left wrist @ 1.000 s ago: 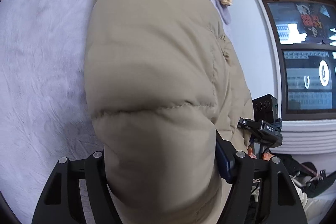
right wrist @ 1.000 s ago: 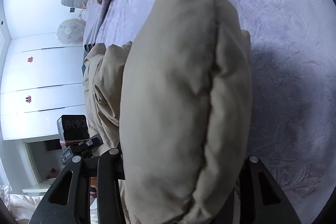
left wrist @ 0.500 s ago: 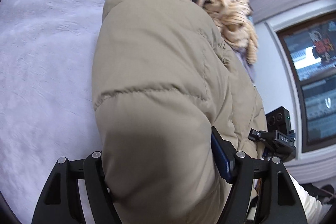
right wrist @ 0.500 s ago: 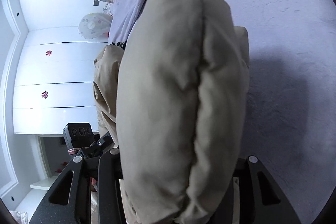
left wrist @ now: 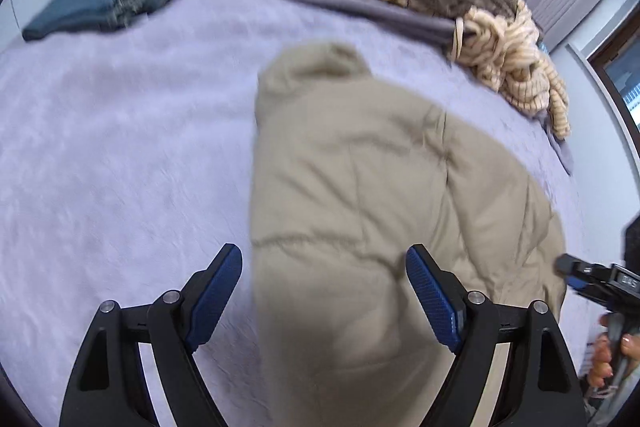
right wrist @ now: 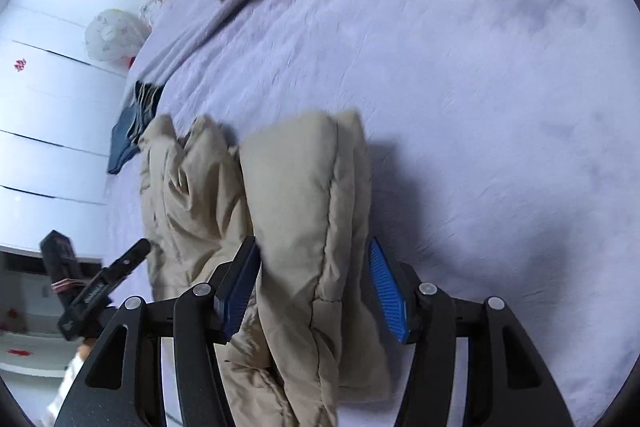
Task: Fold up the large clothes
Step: 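Lay the folded end down and open both grippers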
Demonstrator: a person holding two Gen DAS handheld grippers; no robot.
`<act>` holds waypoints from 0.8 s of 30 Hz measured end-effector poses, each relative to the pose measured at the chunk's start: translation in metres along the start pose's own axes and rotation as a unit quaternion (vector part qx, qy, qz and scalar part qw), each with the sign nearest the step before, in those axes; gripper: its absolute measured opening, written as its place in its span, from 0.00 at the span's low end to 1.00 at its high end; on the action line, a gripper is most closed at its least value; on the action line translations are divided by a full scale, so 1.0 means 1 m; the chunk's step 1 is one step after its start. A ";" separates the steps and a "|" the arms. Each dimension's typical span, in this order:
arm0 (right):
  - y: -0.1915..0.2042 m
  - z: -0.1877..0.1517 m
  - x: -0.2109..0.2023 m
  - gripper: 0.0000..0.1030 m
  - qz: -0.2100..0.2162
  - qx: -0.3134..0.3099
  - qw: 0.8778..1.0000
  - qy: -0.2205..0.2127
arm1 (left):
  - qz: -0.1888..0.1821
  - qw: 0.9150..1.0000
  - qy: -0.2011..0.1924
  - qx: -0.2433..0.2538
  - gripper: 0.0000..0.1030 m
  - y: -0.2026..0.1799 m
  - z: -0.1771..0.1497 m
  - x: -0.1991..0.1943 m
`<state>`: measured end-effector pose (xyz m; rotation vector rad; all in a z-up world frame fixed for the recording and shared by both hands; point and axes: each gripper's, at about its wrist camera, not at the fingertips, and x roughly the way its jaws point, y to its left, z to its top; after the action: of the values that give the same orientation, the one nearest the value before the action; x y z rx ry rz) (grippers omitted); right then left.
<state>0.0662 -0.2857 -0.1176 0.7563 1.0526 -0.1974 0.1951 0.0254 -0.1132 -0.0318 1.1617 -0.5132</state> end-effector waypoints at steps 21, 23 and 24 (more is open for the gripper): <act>0.000 -0.018 0.046 0.00 -0.052 -0.013 0.998 0.046 | 0.073 0.992 -0.005 0.103 0.84 -0.085 -0.007 0.051; 0.002 -0.018 0.042 0.00 -0.039 -0.006 0.998 0.046 | 0.073 0.993 0.002 0.091 0.84 -0.080 -0.007 0.046; 0.004 -0.019 0.036 0.00 -0.029 -0.005 0.998 0.047 | 0.073 0.994 0.008 0.085 0.84 -0.077 -0.007 0.042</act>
<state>0.0729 -0.2637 -0.1510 0.7323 1.1641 -0.2072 0.1731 -0.0582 -0.1309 0.2025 1.1221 -0.4815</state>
